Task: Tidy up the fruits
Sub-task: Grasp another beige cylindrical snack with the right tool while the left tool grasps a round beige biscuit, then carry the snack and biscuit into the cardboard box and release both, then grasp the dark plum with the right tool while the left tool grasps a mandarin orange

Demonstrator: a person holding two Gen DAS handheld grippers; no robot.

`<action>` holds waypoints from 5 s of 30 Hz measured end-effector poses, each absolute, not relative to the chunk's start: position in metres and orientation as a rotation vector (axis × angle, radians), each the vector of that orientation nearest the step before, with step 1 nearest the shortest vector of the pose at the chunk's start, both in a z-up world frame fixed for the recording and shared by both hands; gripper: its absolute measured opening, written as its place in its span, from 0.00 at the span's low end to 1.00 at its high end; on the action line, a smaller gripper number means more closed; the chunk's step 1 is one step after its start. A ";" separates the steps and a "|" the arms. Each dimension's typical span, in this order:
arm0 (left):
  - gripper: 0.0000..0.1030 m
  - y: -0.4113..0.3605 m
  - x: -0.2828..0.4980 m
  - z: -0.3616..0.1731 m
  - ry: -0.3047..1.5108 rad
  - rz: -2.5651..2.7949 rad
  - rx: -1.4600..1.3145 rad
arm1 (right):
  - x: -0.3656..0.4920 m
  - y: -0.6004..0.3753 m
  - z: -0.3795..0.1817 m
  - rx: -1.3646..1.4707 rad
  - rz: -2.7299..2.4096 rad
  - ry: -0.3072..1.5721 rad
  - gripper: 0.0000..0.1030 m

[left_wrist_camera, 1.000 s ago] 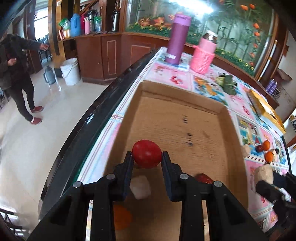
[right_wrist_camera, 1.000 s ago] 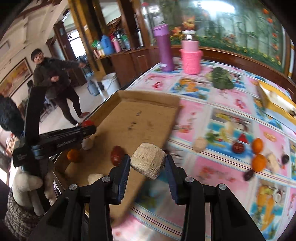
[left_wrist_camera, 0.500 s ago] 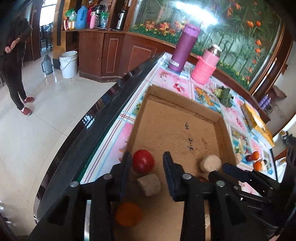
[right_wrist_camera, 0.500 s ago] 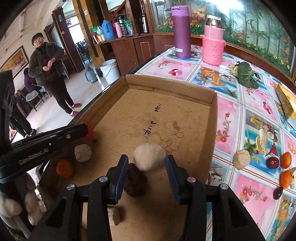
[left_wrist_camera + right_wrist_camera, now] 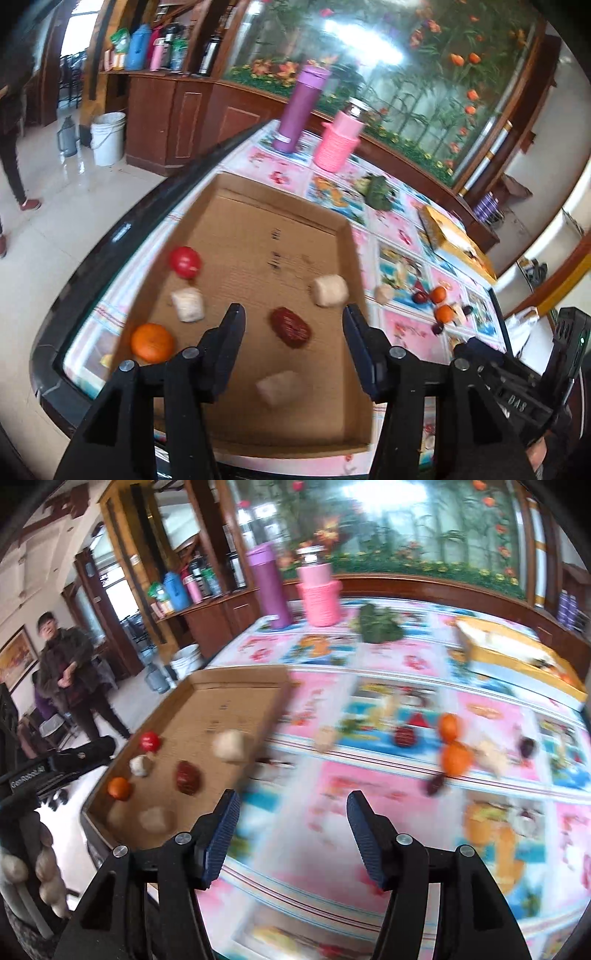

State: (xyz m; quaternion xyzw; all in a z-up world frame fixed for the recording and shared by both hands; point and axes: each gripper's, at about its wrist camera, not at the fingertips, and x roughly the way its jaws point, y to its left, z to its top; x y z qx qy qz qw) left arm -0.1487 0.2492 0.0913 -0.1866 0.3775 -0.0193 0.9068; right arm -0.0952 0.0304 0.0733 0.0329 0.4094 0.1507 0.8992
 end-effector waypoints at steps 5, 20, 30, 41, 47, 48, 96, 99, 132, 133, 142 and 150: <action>0.53 0.196 -0.140 0.088 0.824 -0.126 -0.310 | -0.107 -0.069 0.080 0.107 0.099 0.832 0.68; 0.52 0.078 -0.081 0.058 0.932 -0.265 -0.093 | -0.063 -0.118 0.044 0.114 0.048 0.862 0.48; 0.52 0.097 -0.016 0.033 1.002 -0.099 -0.052 | -0.022 -0.117 0.019 0.046 0.069 0.908 0.48; 0.25 0.066 0.004 0.016 1.049 -0.130 0.090 | -0.008 -0.118 0.014 0.095 0.096 0.909 0.29; 0.25 0.076 -0.013 0.026 1.021 -0.150 0.024 | -0.015 -0.117 0.016 0.109 0.105 0.922 0.27; 0.25 0.079 -0.018 0.030 1.012 -0.156 0.005 | -0.019 -0.117 0.017 0.112 0.105 0.922 0.27; 0.68 0.306 -0.146 0.068 0.806 0.121 -0.418 | -0.089 0.169 0.046 -0.128 0.541 0.903 0.42; 0.77 0.287 -0.149 0.080 0.791 0.101 -0.391 | -0.094 0.140 0.051 -0.090 0.507 0.890 0.43; 0.38 -0.028 -0.012 0.029 0.963 -0.376 0.063 | 0.016 -0.182 0.022 0.228 -0.036 0.892 0.48; 0.38 -0.031 -0.009 0.027 0.967 -0.377 0.071 | 0.017 -0.181 0.020 0.229 -0.032 0.893 0.48; 0.38 -0.049 0.003 0.012 0.970 -0.406 0.093 | 0.015 -0.181 0.018 0.209 -0.029 0.877 0.41; 0.31 -0.042 0.003 0.014 0.973 -0.393 0.043 | 0.011 -0.177 0.018 0.187 -0.015 0.868 0.25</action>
